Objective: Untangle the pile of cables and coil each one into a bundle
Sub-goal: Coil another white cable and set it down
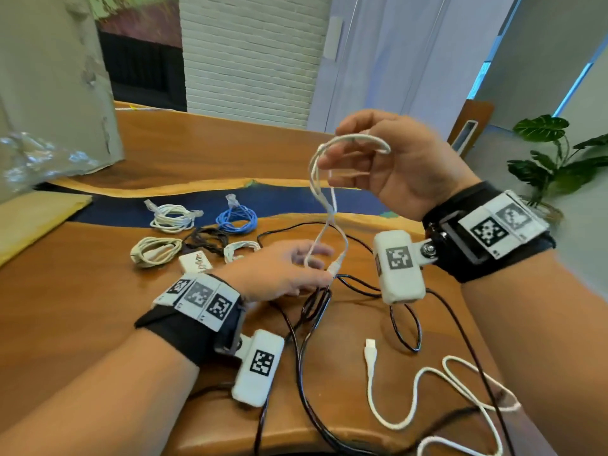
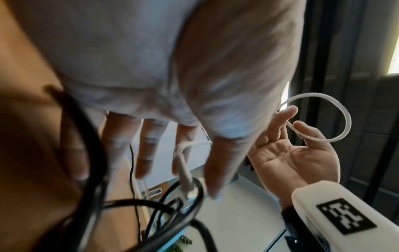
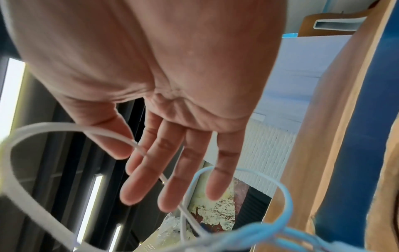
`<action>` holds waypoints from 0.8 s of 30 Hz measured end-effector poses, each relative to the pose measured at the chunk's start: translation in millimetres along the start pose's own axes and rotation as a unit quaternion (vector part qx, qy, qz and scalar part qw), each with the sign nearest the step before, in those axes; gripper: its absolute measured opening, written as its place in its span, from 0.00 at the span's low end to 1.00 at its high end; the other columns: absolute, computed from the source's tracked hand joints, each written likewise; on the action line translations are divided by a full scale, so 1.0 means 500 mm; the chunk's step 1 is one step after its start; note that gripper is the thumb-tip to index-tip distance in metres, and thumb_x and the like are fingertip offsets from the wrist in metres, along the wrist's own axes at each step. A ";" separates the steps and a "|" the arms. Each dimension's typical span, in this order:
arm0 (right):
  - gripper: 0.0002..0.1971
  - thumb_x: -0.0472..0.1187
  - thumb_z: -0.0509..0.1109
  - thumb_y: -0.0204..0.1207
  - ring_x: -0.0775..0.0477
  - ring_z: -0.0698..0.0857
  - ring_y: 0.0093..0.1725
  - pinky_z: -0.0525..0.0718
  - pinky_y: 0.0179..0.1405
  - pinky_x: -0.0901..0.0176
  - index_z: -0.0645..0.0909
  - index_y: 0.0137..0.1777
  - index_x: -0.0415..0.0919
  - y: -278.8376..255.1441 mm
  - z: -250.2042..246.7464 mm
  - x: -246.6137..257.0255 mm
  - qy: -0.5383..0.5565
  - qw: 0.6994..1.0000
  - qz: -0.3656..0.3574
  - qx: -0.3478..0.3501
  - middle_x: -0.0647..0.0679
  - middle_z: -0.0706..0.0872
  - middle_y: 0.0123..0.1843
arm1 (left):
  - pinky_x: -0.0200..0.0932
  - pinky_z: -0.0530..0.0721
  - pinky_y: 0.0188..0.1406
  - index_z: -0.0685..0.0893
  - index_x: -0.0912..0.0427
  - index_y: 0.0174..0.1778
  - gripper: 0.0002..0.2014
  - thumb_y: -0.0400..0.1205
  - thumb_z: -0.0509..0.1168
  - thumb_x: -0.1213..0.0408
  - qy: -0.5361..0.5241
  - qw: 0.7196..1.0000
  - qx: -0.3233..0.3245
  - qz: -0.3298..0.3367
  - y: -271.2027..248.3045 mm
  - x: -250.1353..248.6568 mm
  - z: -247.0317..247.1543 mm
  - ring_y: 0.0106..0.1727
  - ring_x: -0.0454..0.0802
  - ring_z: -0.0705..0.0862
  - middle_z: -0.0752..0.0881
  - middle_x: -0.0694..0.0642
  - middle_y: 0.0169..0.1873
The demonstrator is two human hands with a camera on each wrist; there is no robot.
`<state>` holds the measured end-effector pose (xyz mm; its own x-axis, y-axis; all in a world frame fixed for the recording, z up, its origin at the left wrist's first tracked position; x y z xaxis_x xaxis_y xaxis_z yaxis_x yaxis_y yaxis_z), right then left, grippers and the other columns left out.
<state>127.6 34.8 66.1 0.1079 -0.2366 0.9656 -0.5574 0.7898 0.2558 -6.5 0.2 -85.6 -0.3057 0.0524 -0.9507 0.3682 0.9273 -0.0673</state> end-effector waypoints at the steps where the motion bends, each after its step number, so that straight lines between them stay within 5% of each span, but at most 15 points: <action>1: 0.10 0.31 0.62 0.75 0.35 0.92 0.54 0.85 0.63 0.34 0.84 0.50 0.39 0.003 -0.006 0.002 -0.014 1.000 -0.006 -0.024 0.38 0.92 0.46 | 0.50 0.88 0.59 0.88 0.44 0.60 0.11 0.83 0.74 0.55 0.027 1.000 -0.006 -0.009 0.008 -0.001 0.005 0.54 0.44 0.91 0.91 0.45 0.52; 5: 0.11 0.30 0.60 0.84 0.35 0.92 0.56 0.85 0.61 0.34 0.85 0.52 0.39 -0.006 -0.026 -0.004 -0.089 0.991 0.003 -0.095 0.39 0.93 0.48 | 0.41 0.87 0.40 0.87 0.57 0.48 0.08 0.89 0.65 0.59 0.056 0.997 -0.026 -0.035 0.041 -0.015 0.017 0.37 0.45 0.91 0.91 0.48 0.37; 8: 0.09 0.37 0.67 0.85 0.39 0.91 0.57 0.88 0.55 0.39 0.86 0.60 0.36 -0.040 -0.030 -0.037 -0.207 0.975 0.064 -0.058 0.39 0.93 0.55 | 0.45 0.88 0.41 0.83 0.61 0.51 0.09 0.91 0.61 0.61 0.015 0.997 -0.031 -0.069 0.053 -0.012 0.019 0.31 0.50 0.90 0.91 0.52 0.35; 11: 0.16 0.50 0.76 0.80 0.54 0.87 0.63 0.85 0.63 0.53 0.84 0.67 0.53 -0.103 -0.026 -0.100 -0.413 0.891 0.172 0.076 0.56 0.90 0.64 | 0.56 0.90 0.52 0.83 0.65 0.54 0.11 0.91 0.58 0.63 -0.016 0.995 -0.055 -0.082 0.058 -0.002 0.016 0.32 0.55 0.91 0.92 0.57 0.37; 13: 0.32 0.57 0.81 0.73 0.62 0.80 0.73 0.77 0.74 0.61 0.76 0.77 0.58 -0.145 -0.019 -0.142 -0.496 0.831 0.216 0.130 0.62 0.82 0.74 | 0.61 0.91 0.56 0.83 0.65 0.53 0.11 0.90 0.58 0.64 -0.021 0.994 -0.052 -0.089 0.058 0.000 0.018 0.36 0.59 0.92 0.92 0.59 0.38; 16: 0.50 0.59 0.85 0.67 0.56 0.73 0.79 0.70 0.72 0.64 0.62 0.86 0.60 -0.176 -0.001 -0.196 -0.576 0.767 0.233 0.159 0.60 0.73 0.82 | 0.60 0.91 0.56 0.81 0.63 0.50 0.06 0.88 0.60 0.66 -0.005 0.993 -0.057 -0.106 0.058 -0.004 0.019 0.36 0.57 0.93 0.91 0.58 0.37; 19: 0.38 0.58 0.81 0.71 0.51 0.81 0.71 0.78 0.68 0.58 0.72 0.81 0.59 -0.170 0.005 -0.222 -0.626 0.733 0.213 0.157 0.56 0.82 0.74 | 0.47 0.91 0.39 0.80 0.61 0.48 0.06 0.89 0.61 0.65 -0.020 0.990 -0.083 -0.114 0.054 -0.009 0.017 0.35 0.55 0.92 0.91 0.60 0.39; 22: 0.08 0.52 0.73 0.81 0.49 0.86 0.49 0.85 0.44 0.54 0.88 0.55 0.51 -0.142 -0.027 -0.227 -0.648 0.722 0.212 0.120 0.53 0.89 0.48 | 0.56 0.92 0.51 0.79 0.61 0.50 0.08 0.90 0.58 0.63 -0.057 0.987 -0.099 -0.114 0.046 -0.009 0.016 0.42 0.65 0.94 0.92 0.63 0.44; 24: 0.10 0.52 0.68 0.85 0.48 0.86 0.41 0.80 0.36 0.55 0.86 0.46 0.49 -0.121 -0.069 -0.230 -0.665 0.706 0.231 0.076 0.52 0.86 0.40 | 0.59 0.90 0.53 0.77 0.61 0.47 0.07 0.89 0.57 0.66 -0.081 0.984 -0.118 -0.111 0.039 -0.013 0.012 0.42 0.66 0.93 0.92 0.63 0.45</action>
<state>177.2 34.0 -59.0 -0.9267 -0.3752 0.0215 -0.3728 0.9107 -0.1778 7.9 15.9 -82.7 -0.2055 -0.2029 -0.9574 0.0884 0.9704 -0.2246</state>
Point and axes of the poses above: each hand's wrist, its own y-axis towards the middle knuckle, its own z-axis out of the palm, x = y × z, the point moved 5 cm from there along y, towards the middle knuckle
